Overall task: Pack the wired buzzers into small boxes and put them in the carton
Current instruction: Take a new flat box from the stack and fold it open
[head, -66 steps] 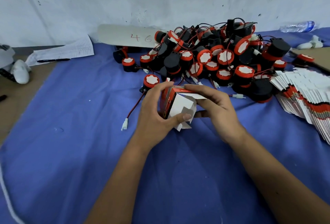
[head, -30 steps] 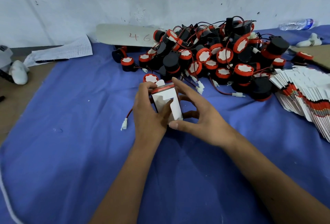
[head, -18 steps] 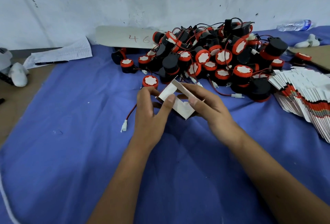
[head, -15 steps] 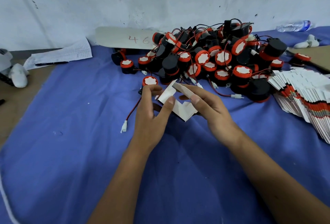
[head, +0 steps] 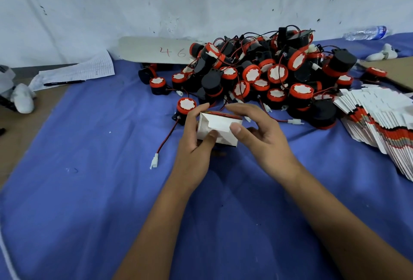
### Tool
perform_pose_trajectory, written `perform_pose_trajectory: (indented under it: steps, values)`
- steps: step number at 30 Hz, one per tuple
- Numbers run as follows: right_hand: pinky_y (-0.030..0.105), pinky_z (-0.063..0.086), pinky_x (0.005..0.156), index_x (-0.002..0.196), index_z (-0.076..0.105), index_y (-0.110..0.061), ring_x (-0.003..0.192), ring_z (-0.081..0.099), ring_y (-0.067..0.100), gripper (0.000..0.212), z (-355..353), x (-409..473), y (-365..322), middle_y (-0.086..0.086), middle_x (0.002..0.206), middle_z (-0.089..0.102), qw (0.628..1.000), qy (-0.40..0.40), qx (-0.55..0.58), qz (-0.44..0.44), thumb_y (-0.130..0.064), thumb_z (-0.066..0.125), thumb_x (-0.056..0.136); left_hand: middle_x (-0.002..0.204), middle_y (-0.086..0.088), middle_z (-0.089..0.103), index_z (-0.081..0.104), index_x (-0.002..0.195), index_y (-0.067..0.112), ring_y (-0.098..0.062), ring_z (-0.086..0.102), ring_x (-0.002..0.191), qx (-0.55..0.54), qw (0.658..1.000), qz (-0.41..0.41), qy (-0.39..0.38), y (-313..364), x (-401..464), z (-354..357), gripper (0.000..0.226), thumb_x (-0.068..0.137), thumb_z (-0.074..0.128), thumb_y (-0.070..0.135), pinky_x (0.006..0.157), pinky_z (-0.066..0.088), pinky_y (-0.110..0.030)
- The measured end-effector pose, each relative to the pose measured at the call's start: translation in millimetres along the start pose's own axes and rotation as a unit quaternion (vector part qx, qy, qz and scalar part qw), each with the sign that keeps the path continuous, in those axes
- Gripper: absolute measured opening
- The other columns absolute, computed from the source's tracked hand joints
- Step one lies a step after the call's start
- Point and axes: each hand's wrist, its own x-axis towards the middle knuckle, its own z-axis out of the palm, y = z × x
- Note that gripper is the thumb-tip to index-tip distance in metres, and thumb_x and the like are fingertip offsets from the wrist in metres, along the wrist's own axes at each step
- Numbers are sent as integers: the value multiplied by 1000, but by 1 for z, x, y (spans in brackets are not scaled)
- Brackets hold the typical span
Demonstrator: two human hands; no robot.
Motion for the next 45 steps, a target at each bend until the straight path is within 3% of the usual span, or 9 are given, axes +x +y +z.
perform_pose_trajectory:
  steps: [3, 7, 10, 15, 20, 25, 29, 34, 45]
  values:
    - [33, 57, 88, 131, 65, -24, 122, 59, 10, 38, -2, 2, 2, -9, 126, 64, 1000, 14, 14, 20, -38, 63, 95, 124, 25, 64, 45, 148, 34, -7, 67, 116, -37, 999, -4, -17, 1, -2, 1, 54, 99, 58, 16, 85, 62, -31]
    - [44, 52, 104, 126, 68, -25, 123, 61, 14, 35, -5, 4, 3, -9, 125, 69, 995, 48, 67, 52, -40, 60, 96, 136, -1, 66, 44, 149, 38, -26, 67, 123, -109, 992, -31, -49, 5, -2, 0, 54, 97, 59, 40, 92, 60, -41]
    - [33, 54, 98, 124, 68, -30, 120, 61, 8, 32, -6, 5, 3, -12, 123, 69, 996, 29, 68, 53, -41, 61, 95, 137, -2, 66, 47, 147, 33, -29, 67, 123, -128, 990, -40, -47, 8, -2, 0, 56, 97, 51, 57, 93, 60, -44]
    - [30, 52, 93, 131, 66, -27, 129, 56, 14, 49, -4, 0, 1, -12, 132, 61, 1000, -17, -22, -3, -46, 71, 87, 132, -4, 68, 55, 138, 29, -30, 68, 120, -108, 994, -25, -17, 8, -2, -1, 39, 105, 47, 48, 93, 60, -50]
    - [22, 51, 78, 114, 76, -26, 118, 64, 15, 25, 0, 0, 1, -11, 119, 70, 998, 46, -49, -20, -38, 68, 94, 122, 1, 71, 56, 135, 37, -29, 67, 117, -42, 999, -8, -28, 7, -3, 1, 36, 101, 54, 48, 100, 55, -59]
    - [31, 51, 78, 105, 77, -24, 95, 71, 14, 23, 5, -1, -1, -5, 101, 76, 995, 76, 45, 39, -41, 64, 96, 117, 2, 72, 55, 134, 35, -17, 70, 106, 5, 1000, 26, -16, 3, -3, 8, 34, 101, 58, 37, 82, 60, -32]
    - [40, 54, 93, 116, 74, -14, 115, 67, 19, 28, 1, 1, -2, 1, 118, 72, 998, 12, 62, 21, -30, 65, 95, 116, 4, 72, 56, 129, 32, -21, 71, 108, 6, 999, 38, 22, 3, -2, 7, 27, 103, 59, 30, 82, 64, -49]
    - [45, 34, 121, 139, 58, -3, 145, 43, 19, 49, -6, 1, -2, 5, 148, 57, 987, -85, 134, 15, -4, 46, 92, 120, 4, 69, 57, 126, 28, -24, 70, 110, -48, 994, 4, 103, -1, 3, -3, 26, 102, 55, 19, 87, 60, -62]
    - [46, 51, 106, 123, 71, -16, 125, 63, 22, 37, -5, 1, 5, 0, 126, 71, 997, -21, 69, 32, -16, 80, 88, 111, -1, 74, 57, 118, 29, -23, 75, 99, -51, 996, 9, 69, 0, 0, -2, 19, 100, 58, 33, 66, 65, -42]
